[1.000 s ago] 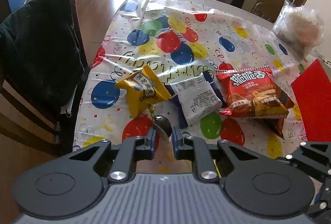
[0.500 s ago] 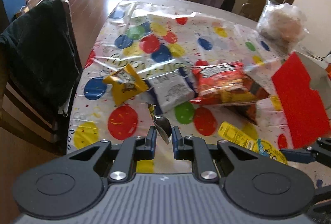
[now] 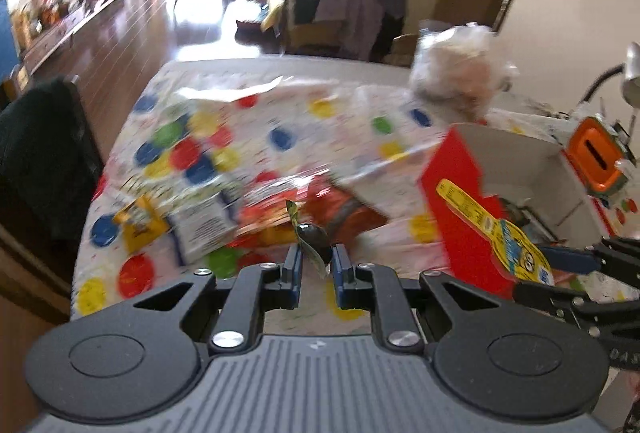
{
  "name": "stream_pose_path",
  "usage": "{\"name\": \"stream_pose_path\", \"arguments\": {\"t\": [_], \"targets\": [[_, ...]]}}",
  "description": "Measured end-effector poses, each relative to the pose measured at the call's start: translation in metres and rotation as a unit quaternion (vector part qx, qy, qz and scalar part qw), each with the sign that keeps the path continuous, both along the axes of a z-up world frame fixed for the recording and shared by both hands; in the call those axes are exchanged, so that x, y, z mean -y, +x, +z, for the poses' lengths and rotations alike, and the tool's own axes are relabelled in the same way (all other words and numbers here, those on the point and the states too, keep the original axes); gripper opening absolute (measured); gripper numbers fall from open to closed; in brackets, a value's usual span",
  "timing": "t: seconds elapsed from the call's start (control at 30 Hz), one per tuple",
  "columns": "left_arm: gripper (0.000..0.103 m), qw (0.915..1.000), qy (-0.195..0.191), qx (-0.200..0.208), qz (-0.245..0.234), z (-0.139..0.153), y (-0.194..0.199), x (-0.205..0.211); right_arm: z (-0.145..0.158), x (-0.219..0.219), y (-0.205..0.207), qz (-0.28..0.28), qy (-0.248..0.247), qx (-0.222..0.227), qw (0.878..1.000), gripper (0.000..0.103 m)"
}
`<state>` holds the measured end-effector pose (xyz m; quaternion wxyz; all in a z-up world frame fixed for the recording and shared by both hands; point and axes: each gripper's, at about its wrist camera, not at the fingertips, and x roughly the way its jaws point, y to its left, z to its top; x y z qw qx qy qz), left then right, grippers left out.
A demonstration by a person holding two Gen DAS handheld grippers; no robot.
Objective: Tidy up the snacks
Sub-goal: 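Carry the dark candy and yellow Minions cup over the cardboard box, then open both tools to drop the candy and Minions cup into the box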
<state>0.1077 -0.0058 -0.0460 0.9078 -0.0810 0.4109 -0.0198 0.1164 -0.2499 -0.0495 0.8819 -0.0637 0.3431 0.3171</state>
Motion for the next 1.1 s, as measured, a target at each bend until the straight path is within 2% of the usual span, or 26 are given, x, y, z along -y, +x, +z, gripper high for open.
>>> {"name": "stream_pose_path", "arguments": {"t": [0.3, 0.5, 0.8, 0.93, 1.1], "targets": [[0.015, 0.9976, 0.018, 0.028, -0.061, 0.025, 0.017, 0.094, 0.014, 0.080, 0.014, -0.051, 0.007, 0.027, 0.998, 0.045], [0.015, 0.9945, 0.016, 0.034, -0.098, 0.031, 0.036, 0.153, 0.017, 0.128, 0.028, -0.092, -0.001, 0.030, 0.995, 0.045], [0.015, 0.9911, 0.009, -0.003, -0.132, 0.015, 0.073, 0.218, 0.000, 0.173, 0.058, -0.139, -0.026, 0.009, 0.990, 0.045], [0.015, 0.9900, 0.012, -0.020, -0.139, 0.004, 0.086, 0.236, -0.012, 0.187, 0.076, -0.152, -0.034, -0.010, 0.988, 0.045], [0.015, 0.9887, 0.023, -0.054, -0.138, -0.014, 0.110, 0.248, -0.023, 0.185, 0.099, -0.148, -0.054, -0.037, 0.987, 0.045]]}}
